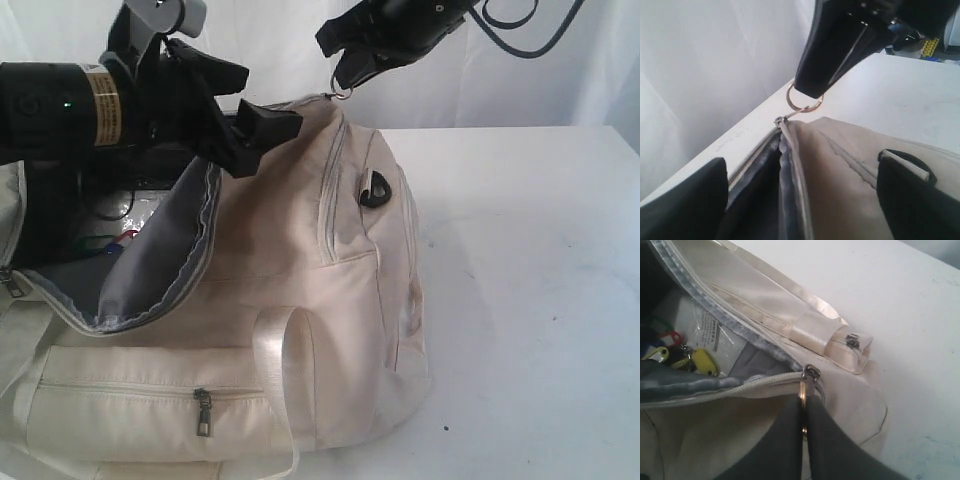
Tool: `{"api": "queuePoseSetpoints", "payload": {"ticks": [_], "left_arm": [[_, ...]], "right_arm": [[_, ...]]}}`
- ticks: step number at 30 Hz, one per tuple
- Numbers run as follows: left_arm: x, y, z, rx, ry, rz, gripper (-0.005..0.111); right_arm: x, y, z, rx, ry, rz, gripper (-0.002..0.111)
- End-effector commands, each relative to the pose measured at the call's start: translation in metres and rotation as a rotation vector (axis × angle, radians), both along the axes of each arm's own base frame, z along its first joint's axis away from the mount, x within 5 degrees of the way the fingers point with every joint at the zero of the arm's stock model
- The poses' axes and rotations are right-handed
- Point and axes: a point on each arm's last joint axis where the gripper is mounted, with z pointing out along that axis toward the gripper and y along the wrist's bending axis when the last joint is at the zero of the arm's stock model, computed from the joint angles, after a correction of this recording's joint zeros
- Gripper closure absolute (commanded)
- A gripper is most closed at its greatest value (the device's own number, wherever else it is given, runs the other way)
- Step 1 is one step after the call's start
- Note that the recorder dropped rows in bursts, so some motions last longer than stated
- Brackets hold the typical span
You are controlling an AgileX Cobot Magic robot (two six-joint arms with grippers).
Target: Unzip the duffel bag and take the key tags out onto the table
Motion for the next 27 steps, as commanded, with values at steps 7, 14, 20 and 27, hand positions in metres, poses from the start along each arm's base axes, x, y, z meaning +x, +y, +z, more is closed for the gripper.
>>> {"api": "queuePoseSetpoints", "payload": {"ticks": [7, 14, 20, 27], "left_arm": [[0.037, -0.022, -0.007, -0.061, 0.067, 0.027, 0.027], [0.049, -0.026, -0.015, -0.079, 0.118, 0.055, 0.051], [0.053, -0.022, -0.019, -0.068, 0.149, 0.128, 0.071], [0.053, -0.022, -0.019, -0.068, 0.149, 0.128, 0.107]], "right_arm": [[0.001, -0.003, 0.003, -0.003, -0.015, 0.021, 0.108], [0.001, -0.003, 0.003, -0.003, -0.015, 0.021, 0.108], [0.001, -0.003, 0.003, -0.003, -0.015, 0.021, 0.108], [0.001, -0.009, -0.001, -0.084, -0.027, 0.025, 0.108]]}}
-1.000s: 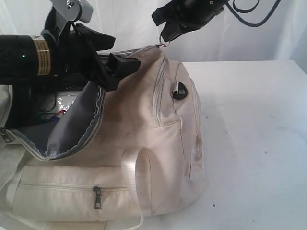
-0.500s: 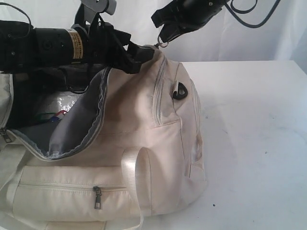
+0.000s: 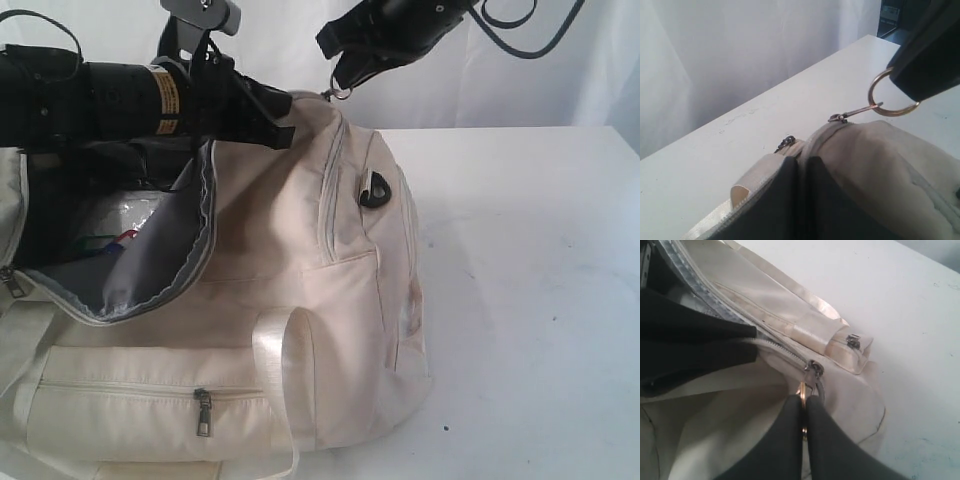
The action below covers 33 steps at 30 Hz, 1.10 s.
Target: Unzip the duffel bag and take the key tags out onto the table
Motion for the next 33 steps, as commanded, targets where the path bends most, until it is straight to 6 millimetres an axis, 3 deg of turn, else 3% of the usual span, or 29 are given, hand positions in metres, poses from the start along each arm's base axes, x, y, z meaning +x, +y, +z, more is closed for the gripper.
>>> {"api": "queuePoseSetpoints", "payload": {"ticks": [1, 8, 19, 33], "left_arm": [[-0.001, -0.002, 0.003, -0.006, -0.001, 0.0, 0.107], [0.002, 0.004, 0.002, 0.001, 0.026, 0.074, 0.107], [0.002, 0.014, 0.01, 0.026, 0.028, 0.183, 0.107], [0.006, 0.025, 0.011, 0.024, 0.056, 0.277, 0.107]], "right_arm": [[0.001, -0.011, -0.001, -0.096, -0.02, 0.01, 0.108], [0.003, -0.023, 0.0, -0.233, -0.082, -0.007, 0.108], [-0.003, -0.032, -0.006, -0.345, -0.015, 0.016, 0.108], [-0.008, -0.037, 0.007, -0.316, -0.027, -0.018, 0.108]]}}
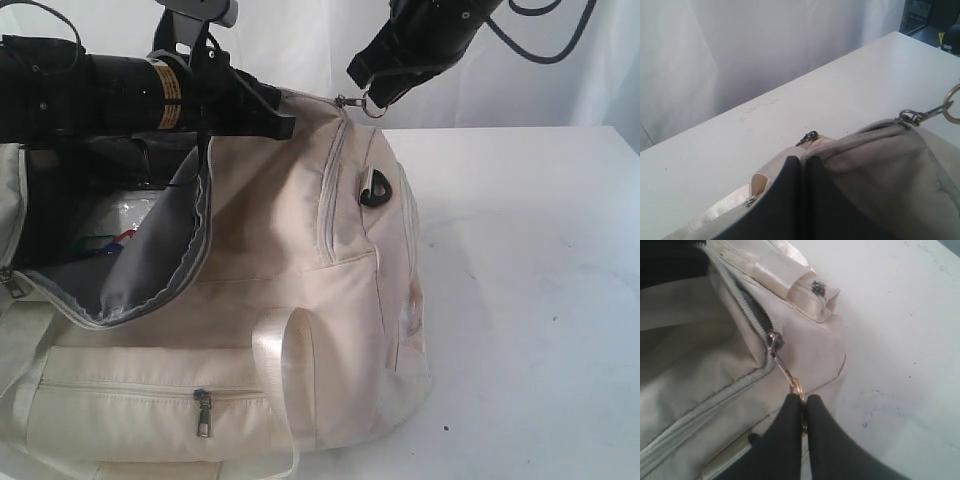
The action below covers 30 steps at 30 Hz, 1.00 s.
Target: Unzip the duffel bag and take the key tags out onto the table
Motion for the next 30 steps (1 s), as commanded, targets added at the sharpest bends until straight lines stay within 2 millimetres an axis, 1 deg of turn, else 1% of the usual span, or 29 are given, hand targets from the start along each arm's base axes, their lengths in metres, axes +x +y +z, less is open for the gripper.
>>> {"api": "queuePoseSetpoints", "payload": {"ticks": [1, 4, 8, 13, 19, 21, 25, 28, 30], "left_arm": [[0.008, 0.02, 0.005, 0.017, 0.019, 0.151, 0.107], [0.008, 0.021, 0.005, 0.022, 0.021, 0.162, 0.107], [0.008, 0.022, 0.005, 0.028, 0.018, 0.162, 0.107], [0.008, 0.022, 0.005, 0.028, 0.018, 0.162, 0.107], [0.008, 0.022, 0.005, 0.028, 0.018, 0.162, 0.107], [0.008, 0.022, 0.005, 0.026, 0.02, 0.163, 0.107], [0.008, 0.022, 0.005, 0.008, 0.03, 0.17, 0.107], [0.008, 0.022, 0.005, 0.007, 0.031, 0.171, 0.107], [0.008, 0.021, 0.005, 0.005, 0.031, 0.169, 0.107]], "right_arm": [[-0.003, -0.019, 0.012, -0.079, -0.023, -0.033, 0.108], [-0.006, -0.021, 0.017, -0.064, -0.024, -0.055, 0.108], [-0.016, -0.026, 0.012, -0.076, 0.004, -0.058, 0.108], [-0.035, -0.034, 0.008, -0.084, 0.041, -0.055, 0.108], [-0.059, -0.034, 0.011, 0.021, 0.115, -0.031, 0.108], [-0.063, -0.034, 0.007, 0.035, 0.142, -0.028, 0.108], [-0.069, -0.035, -0.01, 0.024, 0.208, -0.024, 0.108], [-0.076, -0.032, -0.02, 0.045, 0.246, 0.036, 0.108], [-0.078, -0.029, -0.021, 0.075, 0.254, 0.078, 0.108]]}}
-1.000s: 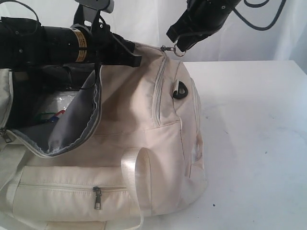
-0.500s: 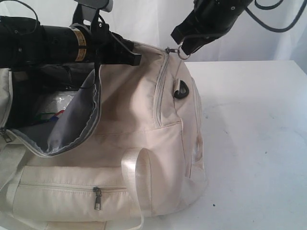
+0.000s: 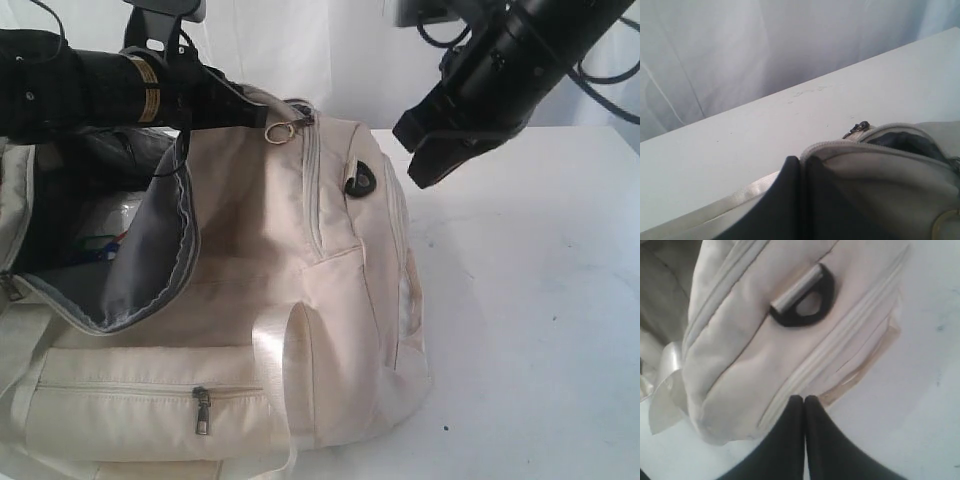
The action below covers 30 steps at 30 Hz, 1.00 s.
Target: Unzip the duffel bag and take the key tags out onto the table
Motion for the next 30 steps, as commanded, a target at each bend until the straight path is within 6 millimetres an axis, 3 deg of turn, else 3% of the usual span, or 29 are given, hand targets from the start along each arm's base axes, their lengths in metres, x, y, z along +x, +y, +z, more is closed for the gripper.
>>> {"api": "queuePoseSetpoints", "payload": {"ticks": [1, 3, 6, 9, 11, 13, 17, 22, 30], "left_arm": [[-0.001, 0.002, 0.005, -0.009, -0.007, 0.013, 0.107], [-0.002, 0.001, 0.006, -0.014, -0.012, 0.0, 0.107], [-0.003, -0.001, 0.007, -0.03, -0.019, -0.028, 0.107], [-0.003, -0.001, 0.007, -0.03, -0.02, -0.03, 0.107], [-0.003, -0.002, 0.007, -0.032, -0.021, -0.034, 0.107], [-0.003, -0.002, 0.007, -0.027, -0.025, -0.038, 0.107], [-0.004, -0.004, 0.008, 0.033, -0.065, -0.093, 0.107], [-0.005, -0.006, 0.008, 0.05, -0.083, -0.128, 0.107], [-0.005, -0.006, 0.008, 0.067, -0.089, -0.136, 0.107]], "right_arm": [[-0.007, 0.003, -0.002, 0.068, 0.017, 0.083, 0.108], [-0.008, 0.006, -0.001, 0.099, 0.015, 0.099, 0.108], [0.007, 0.015, 0.006, 0.216, -0.157, 0.072, 0.107], [0.01, 0.028, 0.008, 0.314, -0.276, 0.25, 0.085], [0.008, 0.038, 0.005, 0.268, -0.422, 0.436, 0.062], [0.006, 0.048, 0.004, 0.219, -0.565, 0.549, 0.051], [0.007, 0.069, -0.013, 0.032, -0.743, 0.776, 0.053], [0.03, 0.081, -0.034, -0.089, -0.883, 0.763, 0.054], [0.036, 0.088, -0.05, -0.124, -0.904, 0.827, 0.061]]}}
